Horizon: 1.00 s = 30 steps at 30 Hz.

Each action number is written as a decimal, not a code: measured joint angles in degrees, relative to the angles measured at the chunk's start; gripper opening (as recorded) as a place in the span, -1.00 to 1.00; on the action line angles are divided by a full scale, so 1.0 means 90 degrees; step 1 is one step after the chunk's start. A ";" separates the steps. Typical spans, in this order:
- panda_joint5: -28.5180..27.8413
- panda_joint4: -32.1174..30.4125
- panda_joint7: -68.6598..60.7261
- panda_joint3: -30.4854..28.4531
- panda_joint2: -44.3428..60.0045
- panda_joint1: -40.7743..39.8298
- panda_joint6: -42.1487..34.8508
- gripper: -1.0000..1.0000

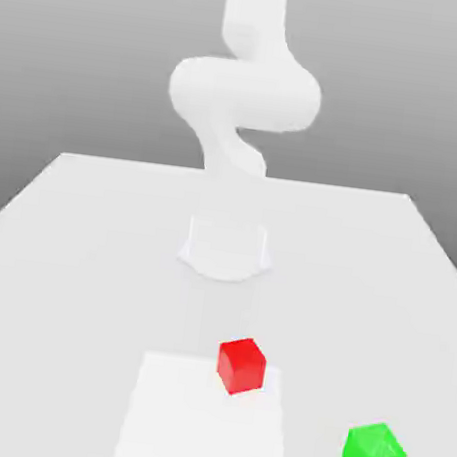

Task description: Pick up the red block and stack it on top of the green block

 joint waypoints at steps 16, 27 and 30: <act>-0.0056 -0.3191 -0.1675 -0.0189 0.3385 0.0761 0.2582 0.00; 0.0121 -0.3336 -0.2044 -0.0043 0.5752 0.0762 0.4490 -1.00; 0.0113 -0.3321 -0.2037 -0.0024 0.5868 0.0742 0.4585 -1.00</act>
